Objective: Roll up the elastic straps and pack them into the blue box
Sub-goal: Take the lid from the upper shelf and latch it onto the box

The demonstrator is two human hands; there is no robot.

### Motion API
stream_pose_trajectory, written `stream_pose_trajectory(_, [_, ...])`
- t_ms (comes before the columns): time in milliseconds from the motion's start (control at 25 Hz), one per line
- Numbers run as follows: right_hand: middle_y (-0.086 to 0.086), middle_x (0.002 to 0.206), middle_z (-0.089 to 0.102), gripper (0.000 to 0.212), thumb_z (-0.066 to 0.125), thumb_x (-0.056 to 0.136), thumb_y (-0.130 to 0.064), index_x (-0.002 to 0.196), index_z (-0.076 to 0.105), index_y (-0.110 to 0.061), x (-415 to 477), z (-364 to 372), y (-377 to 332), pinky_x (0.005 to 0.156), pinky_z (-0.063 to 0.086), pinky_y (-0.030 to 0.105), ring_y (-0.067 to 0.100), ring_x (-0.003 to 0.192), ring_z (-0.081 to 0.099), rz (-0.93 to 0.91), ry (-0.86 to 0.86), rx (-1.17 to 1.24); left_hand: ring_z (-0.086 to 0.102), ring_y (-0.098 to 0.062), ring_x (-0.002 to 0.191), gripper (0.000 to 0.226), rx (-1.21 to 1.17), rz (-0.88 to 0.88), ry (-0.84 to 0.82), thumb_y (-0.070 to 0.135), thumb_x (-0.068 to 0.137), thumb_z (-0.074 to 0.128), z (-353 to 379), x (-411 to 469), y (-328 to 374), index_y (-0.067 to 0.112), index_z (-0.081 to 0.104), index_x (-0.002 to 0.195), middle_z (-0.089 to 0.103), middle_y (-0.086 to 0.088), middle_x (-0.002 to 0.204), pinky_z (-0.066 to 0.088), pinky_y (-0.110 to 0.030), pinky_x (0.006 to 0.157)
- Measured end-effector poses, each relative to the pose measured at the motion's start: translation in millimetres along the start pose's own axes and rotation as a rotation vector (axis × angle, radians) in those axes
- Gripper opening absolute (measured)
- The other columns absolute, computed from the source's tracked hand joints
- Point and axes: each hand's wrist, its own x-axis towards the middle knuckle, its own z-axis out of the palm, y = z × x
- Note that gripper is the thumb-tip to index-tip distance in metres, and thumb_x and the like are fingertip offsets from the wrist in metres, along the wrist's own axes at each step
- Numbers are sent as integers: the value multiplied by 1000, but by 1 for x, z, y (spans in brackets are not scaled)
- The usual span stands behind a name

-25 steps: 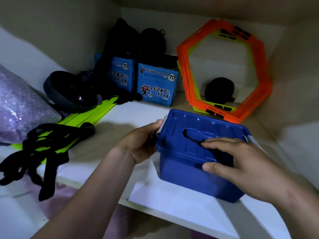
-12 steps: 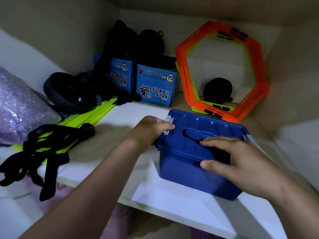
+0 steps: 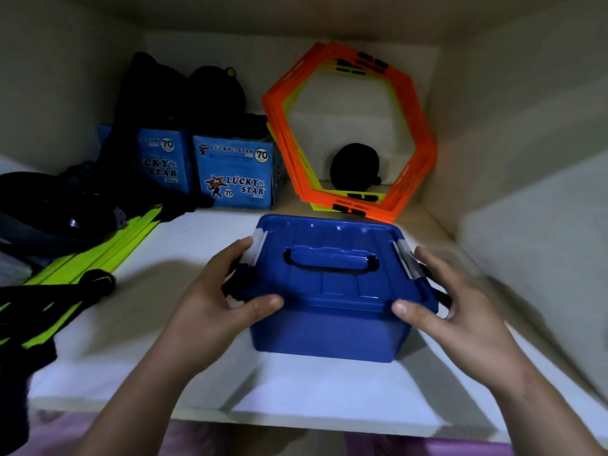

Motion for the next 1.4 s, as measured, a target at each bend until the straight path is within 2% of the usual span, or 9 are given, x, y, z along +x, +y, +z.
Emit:
stream_pose_trajectory(80, [-31,147,47,101,79,58,-70,148,40,-46,-6,5,7,106,42,22,-17,128,47,39,2,70,57,1,126,95,-30,6,36,47,59,84,3,-3,-9,43,47,145,58,17,138,51,-24,101])
stream_pose_trajectory(240, [-26,142,55,88,85,60,-64,138,46,-52,-4,7,12,109,42,27,-12,128,51,61,2,140,56,9,124,86,-31,42,46,40,63,83,5,-1,-15,41,51,142,60,24,135,50,-6,92])
stream_pose_trajectory(400, [-20,142,59,109,84,54,-64,150,43,-35,4,10,17,112,44,37,-1,132,53,63,-9,165,58,4,125,83,-96,31,54,37,63,82,3,1,-16,41,53,141,63,22,133,50,-26,103])
stream_pose_trajectory(480, [-18,138,63,106,88,58,-59,151,44,-32,9,16,20,106,49,30,0,131,55,65,-3,215,58,0,126,82,-115,27,56,34,65,83,1,5,-17,39,54,141,63,20,134,50,-30,104])
stream_pose_trajectory(600, [-20,128,66,103,89,58,-42,150,44,-30,22,34,17,80,52,7,-6,123,59,89,7,302,60,-1,124,76,-121,13,76,18,75,85,-9,19,-24,34,54,142,63,18,135,51,-32,106])
stream_pose_trajectory(760, [-26,119,64,99,89,63,-33,151,44,-29,52,66,9,73,51,4,-21,105,60,89,-14,302,64,-10,120,72,-134,-19,108,7,78,85,-35,49,-43,34,56,138,65,12,130,52,-34,102])
stream_pose_trajectory(960, [-29,114,65,87,88,72,-29,147,45,-34,98,114,-10,75,50,9,-23,97,61,65,-37,280,63,-10,120,73,-137,-1,162,18,69,82,-74,86,-63,32,59,137,66,11,130,50,-31,101])
stream_pose_trajectory(1200, [-17,132,61,103,88,66,-47,153,40,-23,155,174,-28,106,50,39,9,124,58,31,-48,265,60,-7,122,75,-98,-37,174,7,78,82,-127,136,-83,26,53,144,62,15,131,48,-23,95])
stream_pose_trajectory(1400, [-14,128,59,102,90,69,-39,154,39,-16,193,211,-41,99,50,32,10,118,58,60,-47,309,60,3,109,76,-82,-88,144,3,86,75,-158,169,-89,22,43,151,60,16,127,51,-17,97])
